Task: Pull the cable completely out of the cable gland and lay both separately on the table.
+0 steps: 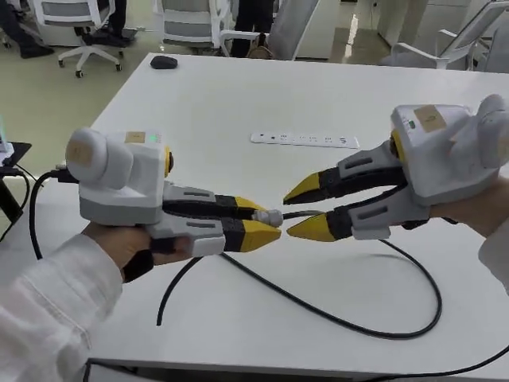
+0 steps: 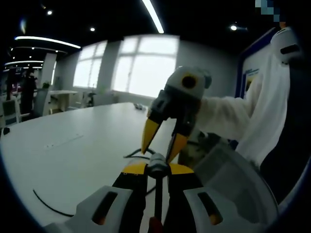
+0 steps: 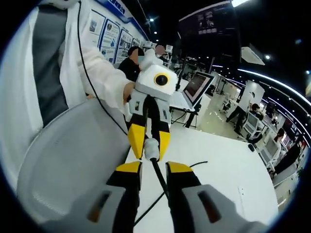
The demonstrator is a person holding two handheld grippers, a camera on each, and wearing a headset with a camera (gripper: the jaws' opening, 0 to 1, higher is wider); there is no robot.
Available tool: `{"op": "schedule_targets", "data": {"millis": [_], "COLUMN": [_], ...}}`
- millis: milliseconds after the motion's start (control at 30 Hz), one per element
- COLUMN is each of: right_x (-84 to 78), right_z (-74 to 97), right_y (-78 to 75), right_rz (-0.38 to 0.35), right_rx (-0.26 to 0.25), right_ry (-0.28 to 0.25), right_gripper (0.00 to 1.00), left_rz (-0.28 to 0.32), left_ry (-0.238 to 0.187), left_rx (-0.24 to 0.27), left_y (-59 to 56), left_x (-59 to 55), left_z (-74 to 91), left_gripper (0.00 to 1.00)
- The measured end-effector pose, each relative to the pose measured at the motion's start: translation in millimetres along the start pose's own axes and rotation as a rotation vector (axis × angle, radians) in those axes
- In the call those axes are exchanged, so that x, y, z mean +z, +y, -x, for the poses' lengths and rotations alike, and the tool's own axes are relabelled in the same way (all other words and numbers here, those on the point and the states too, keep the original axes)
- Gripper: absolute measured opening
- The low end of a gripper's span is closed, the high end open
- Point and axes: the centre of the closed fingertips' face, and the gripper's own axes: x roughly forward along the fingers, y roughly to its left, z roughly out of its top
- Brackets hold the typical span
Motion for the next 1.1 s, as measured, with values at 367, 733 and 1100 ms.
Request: {"op": "schedule_targets", "data": {"millis": [367,733,1100], "right_x": [-5.2,-14.0,-36.3], "right_z": [-5.6,-2.3,13.6], "right_y": [-0.7,-3.9,-5.3], "right_rz": [-0.014,-0.030,-0.072], "right_rx": [0.015,0.008,-0.046], "right_ry": [-0.016,-0.002,0.027], "right_gripper": [0.05,0.05,0.05], "left_rz": [-0.003,-0.010,0.007], "left_ry": [0.013,0.014,0.013], "left_rx": [0.012,0.044,0.054], "left_y": [-1.6,2.2,4.3], "left_x": [-4.9,-7.0,-5.6], "left_z": [0.8,1.3,5.4], "left_gripper": [0.16,0.16,0.16]}}
